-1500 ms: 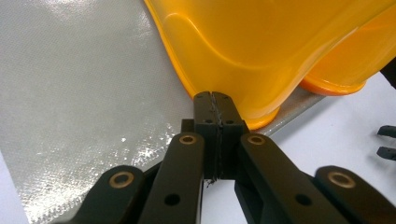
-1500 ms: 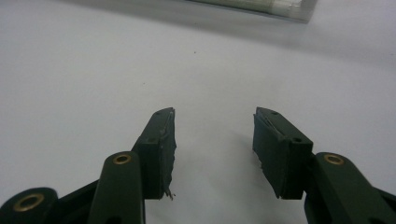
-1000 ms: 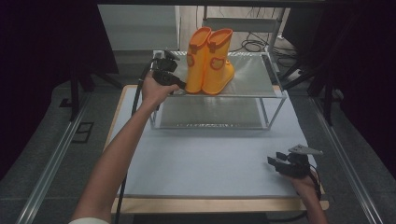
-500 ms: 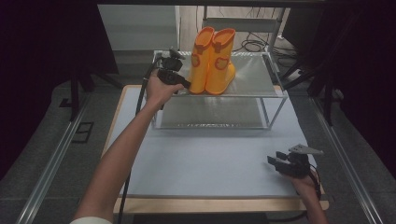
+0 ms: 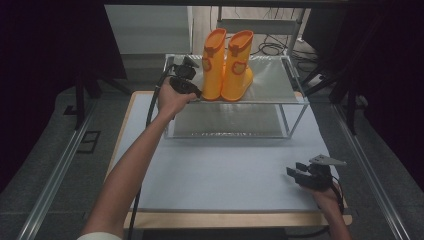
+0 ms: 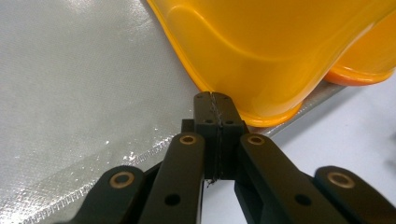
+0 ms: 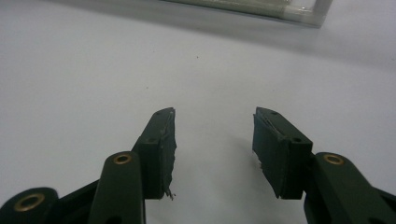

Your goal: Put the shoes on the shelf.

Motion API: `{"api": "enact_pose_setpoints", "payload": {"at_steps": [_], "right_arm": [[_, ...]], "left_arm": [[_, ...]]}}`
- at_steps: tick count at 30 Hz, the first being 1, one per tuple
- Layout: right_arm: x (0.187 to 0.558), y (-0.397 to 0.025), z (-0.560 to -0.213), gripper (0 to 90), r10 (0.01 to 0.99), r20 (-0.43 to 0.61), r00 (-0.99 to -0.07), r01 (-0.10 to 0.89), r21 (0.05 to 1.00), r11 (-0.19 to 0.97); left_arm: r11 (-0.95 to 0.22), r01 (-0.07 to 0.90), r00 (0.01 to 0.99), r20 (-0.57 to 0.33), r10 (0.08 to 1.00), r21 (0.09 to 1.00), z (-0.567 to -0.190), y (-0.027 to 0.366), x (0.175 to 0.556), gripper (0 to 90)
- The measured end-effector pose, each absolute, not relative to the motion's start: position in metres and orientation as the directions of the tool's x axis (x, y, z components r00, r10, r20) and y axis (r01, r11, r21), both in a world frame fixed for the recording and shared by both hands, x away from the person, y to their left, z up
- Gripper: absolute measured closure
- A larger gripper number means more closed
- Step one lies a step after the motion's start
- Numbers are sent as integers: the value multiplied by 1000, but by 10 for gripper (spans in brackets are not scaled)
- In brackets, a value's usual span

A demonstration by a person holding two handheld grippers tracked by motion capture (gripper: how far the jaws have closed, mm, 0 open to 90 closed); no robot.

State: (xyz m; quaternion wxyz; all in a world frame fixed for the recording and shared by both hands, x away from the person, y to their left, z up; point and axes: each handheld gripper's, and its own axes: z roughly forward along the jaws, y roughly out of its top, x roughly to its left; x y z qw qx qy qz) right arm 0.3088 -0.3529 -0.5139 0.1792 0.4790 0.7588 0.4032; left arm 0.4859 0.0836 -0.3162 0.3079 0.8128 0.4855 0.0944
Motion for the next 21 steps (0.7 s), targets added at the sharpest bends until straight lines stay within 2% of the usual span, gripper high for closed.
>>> {"api": "enact_pose_setpoints", "payload": {"at_steps": [7,14,21], "right_arm": [[309,-352,-514,492,871,117,-478,582,784,214],[309,-351,-514,492,871,121,-477,582,786,210],[309,-352,-513,492,870,121,-478,582,786,210]], "left_arm": [[-280,730,526,-251,813,623,-314,78,485,900],[-297,708,560,-254,789,641,-310,59,482,900],[-300,707,565,-257,784,640,-312,67,482,891]]}}
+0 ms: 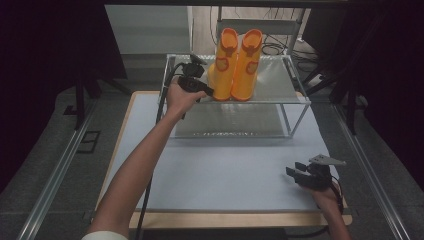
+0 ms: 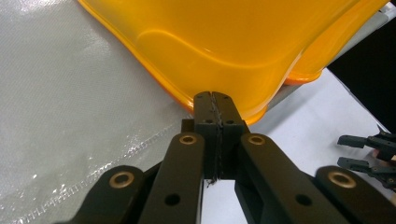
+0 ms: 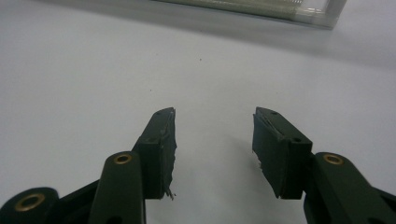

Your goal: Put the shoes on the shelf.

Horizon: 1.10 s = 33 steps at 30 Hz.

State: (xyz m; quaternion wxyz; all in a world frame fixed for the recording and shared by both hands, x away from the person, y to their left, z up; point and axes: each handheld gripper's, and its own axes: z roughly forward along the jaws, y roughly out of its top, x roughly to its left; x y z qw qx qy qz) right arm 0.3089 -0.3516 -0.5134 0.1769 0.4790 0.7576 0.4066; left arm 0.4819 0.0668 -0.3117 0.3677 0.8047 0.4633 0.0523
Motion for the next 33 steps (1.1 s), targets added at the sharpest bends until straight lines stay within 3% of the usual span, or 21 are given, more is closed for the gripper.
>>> {"api": "enact_pose_setpoints", "payload": {"at_steps": [19,33], "right_arm": [[308,-353,-513,490,873,114,-475,578,788,211],[308,-351,-513,489,871,107,-480,577,786,221]], "left_arm": [[-298,646,604,-231,763,703,-303,85,464,565],[-319,617,668,-265,695,719,-303,105,431,488]]}}
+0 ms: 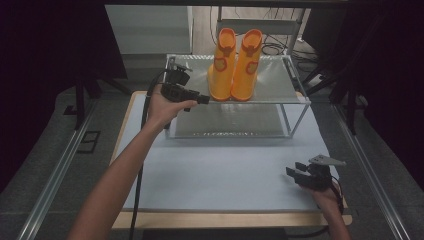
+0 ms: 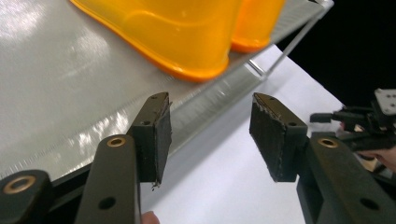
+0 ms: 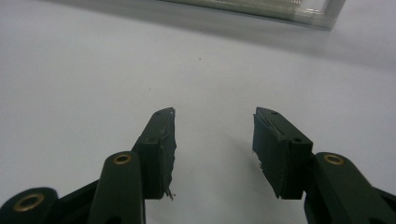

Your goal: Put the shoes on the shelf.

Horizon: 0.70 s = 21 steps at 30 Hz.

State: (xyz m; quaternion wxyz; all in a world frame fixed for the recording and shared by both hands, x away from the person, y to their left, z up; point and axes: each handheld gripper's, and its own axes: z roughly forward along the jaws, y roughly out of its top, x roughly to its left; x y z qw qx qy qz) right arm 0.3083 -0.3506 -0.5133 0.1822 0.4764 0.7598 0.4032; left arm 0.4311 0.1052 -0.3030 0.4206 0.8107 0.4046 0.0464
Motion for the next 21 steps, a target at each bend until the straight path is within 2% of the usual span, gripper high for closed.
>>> {"api": "enact_pose_setpoints", "payload": {"at_steps": [10,21], "right_arm": [[308,-349,-514,489,869,104,-484,575,787,226],[308,-347,-514,488,867,97,-488,573,785,234]], "left_arm": [[-338,569,708,-238,665,749,-314,118,394,479],[-350,546,729,-226,646,761,-349,132,361,471]]}}
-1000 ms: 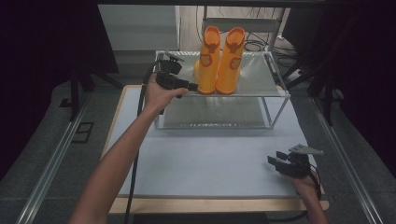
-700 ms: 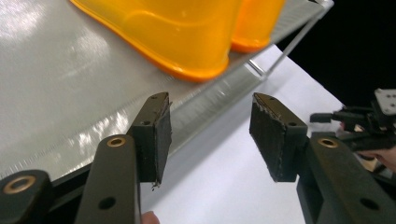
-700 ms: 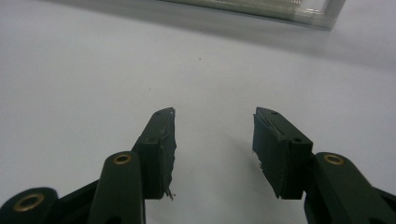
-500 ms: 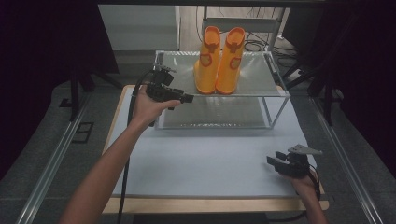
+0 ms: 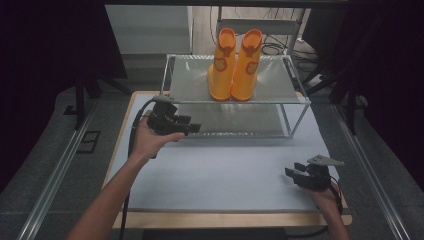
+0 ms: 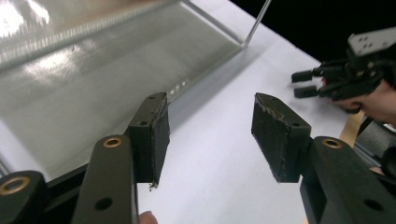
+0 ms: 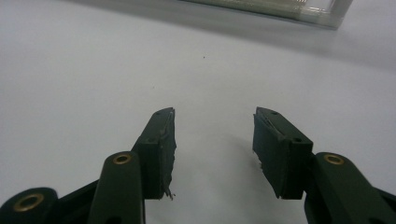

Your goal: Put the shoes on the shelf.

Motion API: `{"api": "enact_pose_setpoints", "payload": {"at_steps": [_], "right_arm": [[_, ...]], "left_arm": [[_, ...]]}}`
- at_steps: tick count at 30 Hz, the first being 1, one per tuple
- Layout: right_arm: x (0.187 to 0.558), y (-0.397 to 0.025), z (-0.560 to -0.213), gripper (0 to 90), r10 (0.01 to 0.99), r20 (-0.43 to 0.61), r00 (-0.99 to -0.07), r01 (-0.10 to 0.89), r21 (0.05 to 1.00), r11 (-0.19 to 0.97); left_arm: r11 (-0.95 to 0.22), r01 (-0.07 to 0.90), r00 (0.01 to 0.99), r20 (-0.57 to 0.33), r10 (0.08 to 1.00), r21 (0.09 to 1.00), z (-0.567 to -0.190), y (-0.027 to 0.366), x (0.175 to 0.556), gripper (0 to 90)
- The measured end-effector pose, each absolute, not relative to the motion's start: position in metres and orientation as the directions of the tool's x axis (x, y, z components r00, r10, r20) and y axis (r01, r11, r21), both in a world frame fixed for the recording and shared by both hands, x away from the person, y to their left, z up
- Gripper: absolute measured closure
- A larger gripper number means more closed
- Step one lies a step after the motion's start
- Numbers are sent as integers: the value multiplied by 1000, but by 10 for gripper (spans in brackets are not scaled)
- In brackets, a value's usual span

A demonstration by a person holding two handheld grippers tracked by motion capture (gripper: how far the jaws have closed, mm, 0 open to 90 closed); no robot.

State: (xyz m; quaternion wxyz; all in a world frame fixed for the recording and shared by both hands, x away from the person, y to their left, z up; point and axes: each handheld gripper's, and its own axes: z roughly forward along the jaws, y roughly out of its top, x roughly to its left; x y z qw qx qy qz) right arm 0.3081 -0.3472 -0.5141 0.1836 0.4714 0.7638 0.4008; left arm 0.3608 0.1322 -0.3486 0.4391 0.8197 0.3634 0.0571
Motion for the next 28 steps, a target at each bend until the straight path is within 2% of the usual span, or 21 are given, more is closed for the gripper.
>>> {"api": "enact_pose_setpoints", "payload": {"at_steps": [16,28], "right_arm": [[309,-347,-515,487,867,97,-489,576,782,237],[308,-344,-512,476,869,86,-487,564,791,238]], "left_arm": [[-368,613,710,-282,645,699,-428,155,331,456],[-337,629,692,-307,654,701,-439,157,328,456]]}}
